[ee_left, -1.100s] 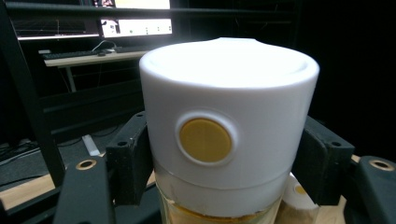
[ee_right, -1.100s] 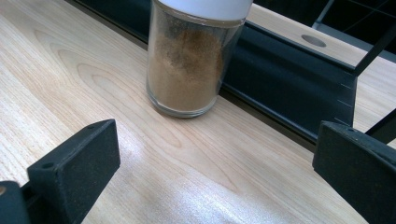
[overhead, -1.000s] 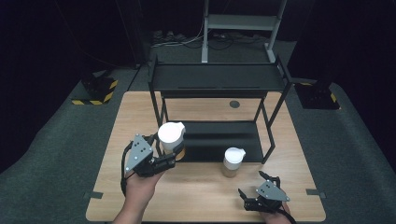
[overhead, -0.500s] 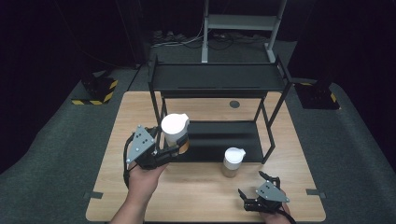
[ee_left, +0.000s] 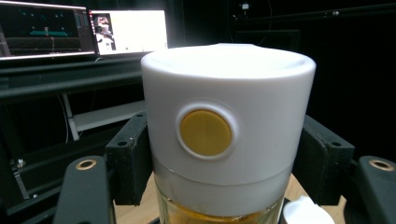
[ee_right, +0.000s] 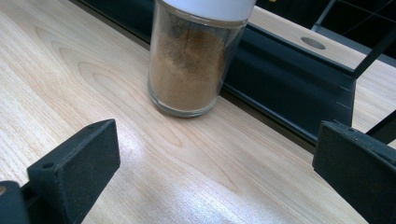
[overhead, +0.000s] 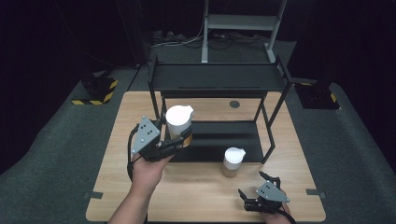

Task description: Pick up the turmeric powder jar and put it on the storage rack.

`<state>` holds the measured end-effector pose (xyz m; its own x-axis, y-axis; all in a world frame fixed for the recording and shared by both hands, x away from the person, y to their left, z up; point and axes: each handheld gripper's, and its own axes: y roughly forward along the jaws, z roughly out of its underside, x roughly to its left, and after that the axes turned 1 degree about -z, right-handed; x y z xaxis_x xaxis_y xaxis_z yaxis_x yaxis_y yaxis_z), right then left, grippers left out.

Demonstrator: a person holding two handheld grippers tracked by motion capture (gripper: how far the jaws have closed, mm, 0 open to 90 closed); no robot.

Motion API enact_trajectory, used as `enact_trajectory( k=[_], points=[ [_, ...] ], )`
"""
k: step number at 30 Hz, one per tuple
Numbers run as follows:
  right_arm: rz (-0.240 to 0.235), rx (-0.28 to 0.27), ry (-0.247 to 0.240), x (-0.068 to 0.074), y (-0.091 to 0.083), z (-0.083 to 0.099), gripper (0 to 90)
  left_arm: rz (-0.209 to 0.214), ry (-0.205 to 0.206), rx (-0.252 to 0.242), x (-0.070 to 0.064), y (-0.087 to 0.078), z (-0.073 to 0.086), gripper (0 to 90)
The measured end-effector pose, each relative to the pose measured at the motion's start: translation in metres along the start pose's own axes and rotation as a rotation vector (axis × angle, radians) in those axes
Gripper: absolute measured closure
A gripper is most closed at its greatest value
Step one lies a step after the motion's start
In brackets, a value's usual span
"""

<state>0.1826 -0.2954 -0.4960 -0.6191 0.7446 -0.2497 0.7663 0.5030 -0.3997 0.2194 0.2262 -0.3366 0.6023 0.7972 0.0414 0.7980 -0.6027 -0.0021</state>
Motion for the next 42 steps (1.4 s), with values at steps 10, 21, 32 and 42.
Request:
enact_trajectory(
  k=[10, 21, 32, 42],
  points=[
    [-0.003, 0.001, -0.007, 0.0, 0.0, 0.0, 0.0, -0.01, 0.0, -0.035, 0.0, 0.012, -0.02, 30.4],
    [-0.006, -0.006, -0.005, -0.001, 0.0, 0.001, 0.0, -0.029, 0.0, -0.055, 0.007, 0.023, -0.036, 30.4],
    [-0.007, -0.006, -0.001, -0.001, 0.0, 0.001, 0.0, -0.042, -0.011, -0.077, 0.014, 0.03, -0.054, 30.4],
    [-0.009, -0.007, 0.003, -0.002, 0.0, 0.001, 0.0, -0.06, -0.009, -0.093, 0.017, 0.037, -0.072, 30.5]
  ],
)
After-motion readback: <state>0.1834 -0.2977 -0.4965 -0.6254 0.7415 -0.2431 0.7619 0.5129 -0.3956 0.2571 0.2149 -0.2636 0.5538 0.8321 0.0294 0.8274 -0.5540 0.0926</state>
